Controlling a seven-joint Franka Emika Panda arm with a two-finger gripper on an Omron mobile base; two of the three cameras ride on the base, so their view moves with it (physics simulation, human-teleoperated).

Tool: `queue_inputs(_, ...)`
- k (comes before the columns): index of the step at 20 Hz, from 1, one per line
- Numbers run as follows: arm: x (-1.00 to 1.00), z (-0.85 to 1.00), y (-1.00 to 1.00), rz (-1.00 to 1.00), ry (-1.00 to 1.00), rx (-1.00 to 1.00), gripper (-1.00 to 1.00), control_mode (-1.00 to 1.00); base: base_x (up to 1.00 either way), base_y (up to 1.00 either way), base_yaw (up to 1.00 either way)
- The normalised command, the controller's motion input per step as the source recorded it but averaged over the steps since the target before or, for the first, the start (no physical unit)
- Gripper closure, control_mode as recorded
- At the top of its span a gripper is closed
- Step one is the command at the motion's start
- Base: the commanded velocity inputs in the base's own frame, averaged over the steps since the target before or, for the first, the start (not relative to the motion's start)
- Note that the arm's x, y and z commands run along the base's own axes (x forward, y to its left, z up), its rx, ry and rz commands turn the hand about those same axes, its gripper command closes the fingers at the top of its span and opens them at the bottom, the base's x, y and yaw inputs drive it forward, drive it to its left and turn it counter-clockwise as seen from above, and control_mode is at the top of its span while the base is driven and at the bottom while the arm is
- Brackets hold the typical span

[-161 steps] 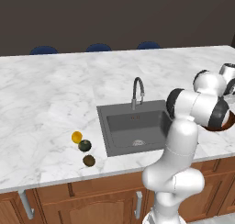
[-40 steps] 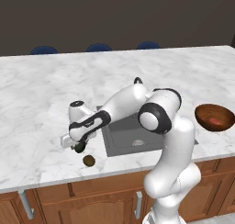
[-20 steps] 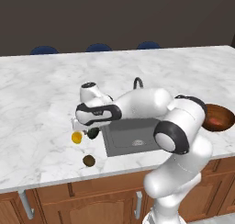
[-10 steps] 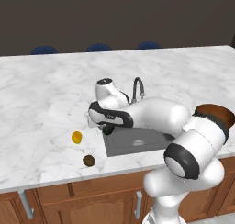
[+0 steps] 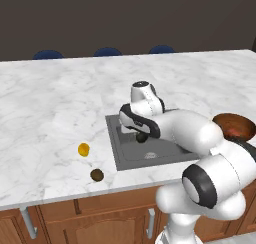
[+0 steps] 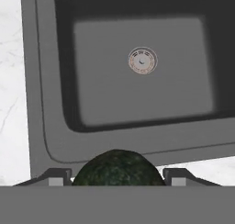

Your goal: There is a mixed pile of frozen fruits and vegetables on the counter. Locate all the frozen vegetables and place the items in a bowl on the counter. Take all the frozen fruits and defrost them in a running sink.

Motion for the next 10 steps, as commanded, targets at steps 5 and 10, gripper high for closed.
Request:
queue_inputs(5,0.0,0.12,-1.0,-0.04,0.0,0.0,1.0,-1.0,0.0,0.0,0.0)
queue_inputs(10,0.0,0.1,-1.0,0.0,0.0,0.0,1.0,-1.0,0.0,0.0,0.0)
